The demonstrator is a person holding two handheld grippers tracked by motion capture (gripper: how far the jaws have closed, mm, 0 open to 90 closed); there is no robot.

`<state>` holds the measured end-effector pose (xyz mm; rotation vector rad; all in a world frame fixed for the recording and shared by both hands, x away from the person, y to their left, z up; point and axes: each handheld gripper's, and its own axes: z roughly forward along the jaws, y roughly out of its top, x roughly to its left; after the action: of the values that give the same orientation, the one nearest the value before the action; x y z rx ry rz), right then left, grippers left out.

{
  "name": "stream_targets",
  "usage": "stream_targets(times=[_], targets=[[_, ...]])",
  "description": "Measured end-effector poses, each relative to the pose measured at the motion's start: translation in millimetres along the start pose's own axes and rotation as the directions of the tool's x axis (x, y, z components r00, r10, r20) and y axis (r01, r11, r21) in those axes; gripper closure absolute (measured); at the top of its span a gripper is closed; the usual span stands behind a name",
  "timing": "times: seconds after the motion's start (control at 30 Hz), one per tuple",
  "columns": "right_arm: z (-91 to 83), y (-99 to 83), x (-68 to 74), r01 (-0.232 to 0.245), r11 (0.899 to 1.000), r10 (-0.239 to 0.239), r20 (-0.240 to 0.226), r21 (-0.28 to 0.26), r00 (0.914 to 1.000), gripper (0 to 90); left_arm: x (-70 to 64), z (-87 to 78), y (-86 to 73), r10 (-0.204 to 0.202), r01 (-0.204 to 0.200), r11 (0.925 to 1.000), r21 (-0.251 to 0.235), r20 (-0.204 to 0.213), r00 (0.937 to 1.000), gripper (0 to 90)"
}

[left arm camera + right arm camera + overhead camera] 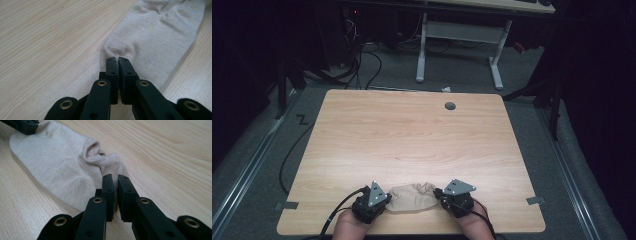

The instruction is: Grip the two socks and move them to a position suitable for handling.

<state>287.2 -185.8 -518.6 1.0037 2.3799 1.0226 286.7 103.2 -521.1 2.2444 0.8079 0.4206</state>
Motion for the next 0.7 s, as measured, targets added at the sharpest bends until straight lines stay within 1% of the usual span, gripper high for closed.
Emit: stream_targets(times=[0.2,0.3,0.33,0.37,0.4,0.43,0.47,0.5,0.6,0.67,0.7], targets=[[1.3,-0.5,-0.8,-0.005,1.0,0.005,-0.001,0.01,1.0,81.6,2.6,1.8,-0.1,-0.012,0.012,0.9999,-0.004,-0.001,0.9999,85.7],[1.9,-0.8,-1.6,-0.01,1.0,0.01,-0.003,0.006,0.9999,80.0,4.3,1.4,0.1,-0.022,0.022,0.9997,-0.006,-0.003,0.9998,83.4],[1.9,-0.7,-1.8,-0.011,1.0,0.011,-0.001,0.007,0.9999,79.2,5.0,1.1,0.2,-0.026,0.026,0.9996,-0.008,-0.003,0.9997,82.3],[1.4,-0.5,-1.8,-0.014,1.0,0.014,0.0,0.001,0.9999,78.0,5.5,0.7,0.2,-0.028,0.028,0.9996,-0.009,-0.005,0.9996,78.6],[1.4,-0.5,-1.8,-0.014,1.0,0.014,0.0,0.001,0.9999,78.0,6.2,0.2,0.2,-0.032,0.032,0.9994,-0.015,-0.005,0.9995,78.6],[0.0,0.1,-2.2,-0.017,1.0,0.017,-0.002,-0.008,0.9998,76.6,6.9,-0.4,0.3,-0.035,0.035,0.9993,-0.016,-0.004,0.9994,75.3],[0.0,0.1,-2.2,-0.017,1.0,0.017,-0.002,-0.008,0.9998,76.6,7.5,-0.8,0.4,-0.041,0.041,0.9989,-0.021,-0.001,0.9991,75.3],[-1.0,1.0,-2.5,-0.018,1.0,0.018,-0.004,-0.014,0.9998,75.3,8.6,-1.5,0.6,-0.054,0.054,0.9981,-0.03,0.006,0.9985,73.5],[-2.1,1.8,-3.2,-0.019,1.0,0.019,-0.003,-0.022,0.9998,74.9,9.5,-2.2,0.9,-0.061,0.061,0.9975,-0.036,0.007,0.9981,71.4],[-3.3,2.4,-3.8,-0.023,0.999,0.023,0.0,-0.029,0.9997,74.5,10.7,-3.1,1.4,-0.067,0.067,0.9967,-0.045,0.008,0.9977,68.1],[-3.8,2.8,-4.7,-0.023,0.999,0.024,0.001,-0.034,0.9997,74.2,11.3,-3.4,1.7,-0.071,0.072,0.9962,-0.049,0.011,0.9974,68.1]])
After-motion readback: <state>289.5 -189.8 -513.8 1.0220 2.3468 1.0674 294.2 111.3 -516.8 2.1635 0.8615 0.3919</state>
